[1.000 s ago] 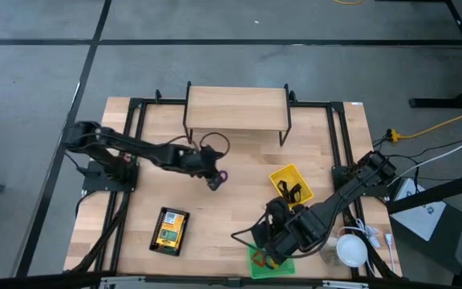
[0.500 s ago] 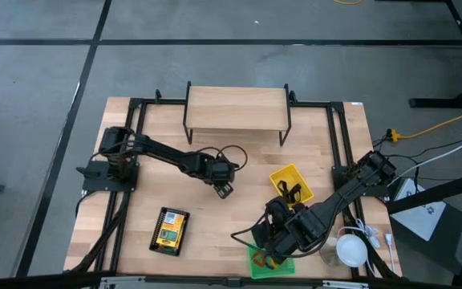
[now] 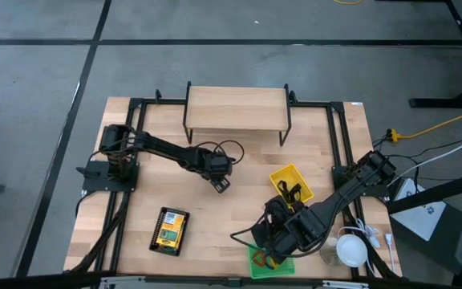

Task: Pick & Place Office Desk Supplies
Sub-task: Put the purple spring keychain into the green basket

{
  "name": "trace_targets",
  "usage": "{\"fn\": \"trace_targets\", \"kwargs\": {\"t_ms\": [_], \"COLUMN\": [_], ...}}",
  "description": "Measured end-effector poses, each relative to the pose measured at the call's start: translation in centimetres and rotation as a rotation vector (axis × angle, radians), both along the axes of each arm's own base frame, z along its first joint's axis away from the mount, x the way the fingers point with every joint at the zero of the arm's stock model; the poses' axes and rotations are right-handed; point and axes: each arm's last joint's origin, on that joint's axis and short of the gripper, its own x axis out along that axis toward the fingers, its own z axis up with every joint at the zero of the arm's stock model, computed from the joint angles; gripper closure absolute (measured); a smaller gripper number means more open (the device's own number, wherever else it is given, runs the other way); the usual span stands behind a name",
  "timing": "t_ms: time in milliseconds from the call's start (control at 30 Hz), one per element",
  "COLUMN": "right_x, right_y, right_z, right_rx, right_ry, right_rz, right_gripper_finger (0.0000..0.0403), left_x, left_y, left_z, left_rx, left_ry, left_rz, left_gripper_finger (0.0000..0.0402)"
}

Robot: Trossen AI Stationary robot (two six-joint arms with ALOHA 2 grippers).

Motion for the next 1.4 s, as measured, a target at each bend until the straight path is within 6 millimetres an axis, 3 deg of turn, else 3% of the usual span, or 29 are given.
{"fn": "trace_targets", "kwargs": {"t_ms": [200,367,567,733,933,1067,1233,1400], "right_x": [0.1,0.2,0.7,1.1,1.4,0.6,-0.7,-1.0], "right_y": [-0.2,-0.3,-0.9,-1.4,-1.8,-2.6,-3.6,-4.4], "right_z": [0.0,0.1,0.2,0.5,3.9,7.4,12.4,14.9], "right_rx": [-0.023,-0.056,-0.117,-0.181,-0.324,-0.367,-0.334,-0.227], "right_ry": [-0.021,-0.051,-0.064,-0.116,-0.354,-0.485,-0.651,-0.726], "right_rz": [-0.015,-0.03,-0.006,-0.011,-0.006,-0.001,0.07,0.232], "right_gripper_finger": [0.0216,0.0216,0.0216,0.0216,0.0216,0.0216,0.0216,0.0216], "left_x": [-0.1,0.9,2.3,1.8,0.2,-0.5,-0.9,-1.0], "left_y": [-0.7,-1.2,-1.6,-1.3,-1.5,-1.4,-1.5,-1.7], "left_z": [-0.1,1.7,6.2,10.0,13.4,14.6,15.6,16.9], "left_rx": [-0.039,-0.176,-0.324,-0.353,-0.24,-0.249,-0.268,-0.303], "left_ry": [-0.004,-0.15,-0.494,-0.686,-0.829,-0.871,-0.936,-1.058], "left_rz": [-0.052,-0.116,-0.23,-0.403,-0.665,-0.75,-0.829,-0.925], "left_gripper_finger": [0.0325,0.0387,0.037,0.0375,0.038,0.0379,0.038,0.0381]}}
